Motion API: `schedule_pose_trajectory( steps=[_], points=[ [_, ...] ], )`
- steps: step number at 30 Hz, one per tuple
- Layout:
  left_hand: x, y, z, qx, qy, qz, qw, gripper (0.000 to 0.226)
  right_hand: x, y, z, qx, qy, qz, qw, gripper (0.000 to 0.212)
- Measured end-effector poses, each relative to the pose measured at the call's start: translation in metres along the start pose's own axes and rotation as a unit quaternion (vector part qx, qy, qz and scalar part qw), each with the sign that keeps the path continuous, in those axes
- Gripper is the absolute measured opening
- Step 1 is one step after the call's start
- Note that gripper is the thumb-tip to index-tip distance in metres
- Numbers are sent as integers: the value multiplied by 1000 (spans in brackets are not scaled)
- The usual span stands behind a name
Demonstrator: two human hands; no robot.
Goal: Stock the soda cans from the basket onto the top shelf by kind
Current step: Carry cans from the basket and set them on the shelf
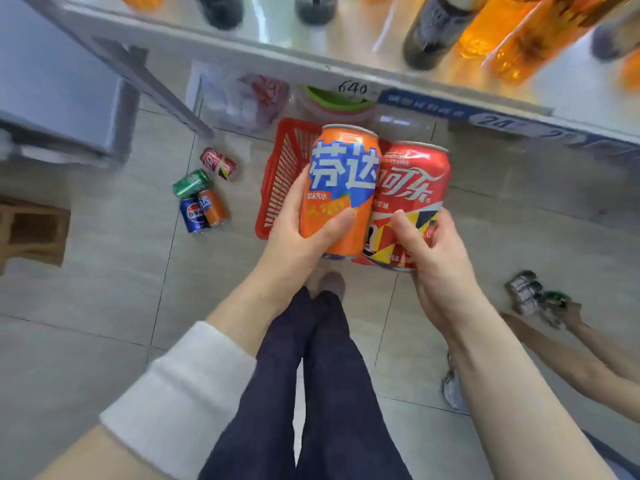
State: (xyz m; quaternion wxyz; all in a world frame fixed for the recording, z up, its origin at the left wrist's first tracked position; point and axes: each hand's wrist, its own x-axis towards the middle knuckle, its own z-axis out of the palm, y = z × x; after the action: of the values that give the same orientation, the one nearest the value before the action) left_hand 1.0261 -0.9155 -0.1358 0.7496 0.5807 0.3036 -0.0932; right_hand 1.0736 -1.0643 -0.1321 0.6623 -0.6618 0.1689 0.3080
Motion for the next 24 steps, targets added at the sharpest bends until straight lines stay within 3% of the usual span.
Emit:
schedule_pose_trajectory(
  steps=[5,15,20,24],
  points=[
    [-55,86,9,46,3,88,995,76,-66,-79,14,-4,4,-60,998,92],
    [-117,214,8,39,-25,231,972,76,-149,-197,46,-20,23,-220,975,104],
    [-127,265,0,37,-45,310,949,80,-170,-242,63,-32,30,-314,948,87],
    [-133,306,0,37,-57,356,932,73,-178,-274,69,-39,14,-367,929,55]
  ],
)
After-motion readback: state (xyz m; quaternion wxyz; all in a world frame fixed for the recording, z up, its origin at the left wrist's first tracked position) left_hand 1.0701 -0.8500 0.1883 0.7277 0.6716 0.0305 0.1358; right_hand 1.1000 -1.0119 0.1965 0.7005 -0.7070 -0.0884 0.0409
